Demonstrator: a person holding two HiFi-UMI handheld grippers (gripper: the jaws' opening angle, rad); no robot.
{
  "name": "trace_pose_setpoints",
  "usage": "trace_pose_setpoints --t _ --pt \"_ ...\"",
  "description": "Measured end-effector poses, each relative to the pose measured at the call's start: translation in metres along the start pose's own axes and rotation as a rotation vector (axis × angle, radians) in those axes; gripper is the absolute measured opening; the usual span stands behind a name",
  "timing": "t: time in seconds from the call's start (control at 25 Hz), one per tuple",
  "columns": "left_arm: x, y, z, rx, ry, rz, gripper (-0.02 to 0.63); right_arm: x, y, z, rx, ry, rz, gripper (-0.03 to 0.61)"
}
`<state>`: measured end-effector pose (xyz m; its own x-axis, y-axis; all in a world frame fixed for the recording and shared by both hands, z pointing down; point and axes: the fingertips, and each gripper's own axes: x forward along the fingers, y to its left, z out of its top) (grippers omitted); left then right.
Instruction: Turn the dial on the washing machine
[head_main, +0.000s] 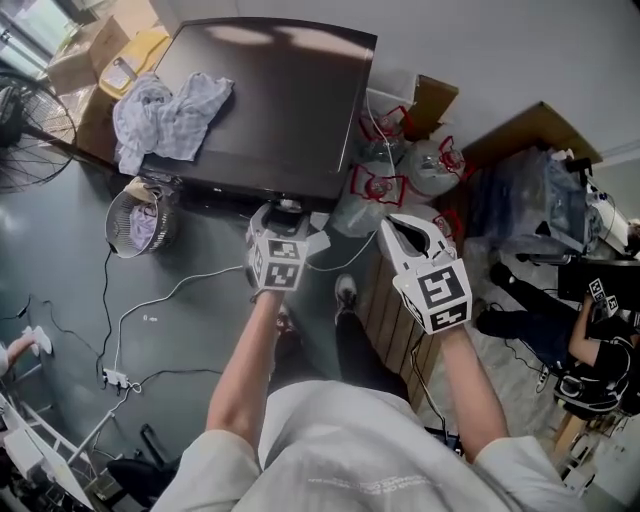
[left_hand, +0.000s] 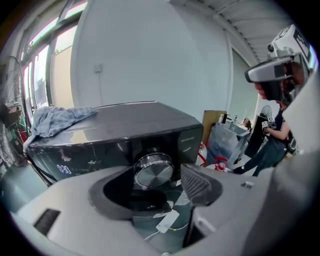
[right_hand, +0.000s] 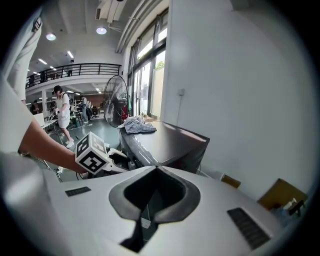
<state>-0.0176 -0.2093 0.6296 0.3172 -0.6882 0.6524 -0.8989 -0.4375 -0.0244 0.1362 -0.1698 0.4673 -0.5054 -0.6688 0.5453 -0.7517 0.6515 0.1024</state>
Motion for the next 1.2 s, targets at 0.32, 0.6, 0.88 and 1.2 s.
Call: trace_pose_setpoints --t 0.32,0.6,0.88,1.2 --pt "0.005 0.005 0.004 -0.059 -0.011 0.054 0.256 0.000 -0.006 -0.008 0.022 0.008 -0.011 0.014" --pt "0.003 0.010 0.007 -0.216 -0.015 -0.029 0.255 0.005 0.002 -0.003 0.028 -0.002 -0.006 0.014" --pt "0.003 0.014 0.005 -0.425 0.021 -0.127 0.255 0.004 0.011 0.000 0.020 -0.005 -0.001 0.014" --pt "0.003 0.015 0.001 -0.478 0.013 -0.166 0.258 0.002 0.017 0.001 0.006 -0.002 -0.005 0.014"
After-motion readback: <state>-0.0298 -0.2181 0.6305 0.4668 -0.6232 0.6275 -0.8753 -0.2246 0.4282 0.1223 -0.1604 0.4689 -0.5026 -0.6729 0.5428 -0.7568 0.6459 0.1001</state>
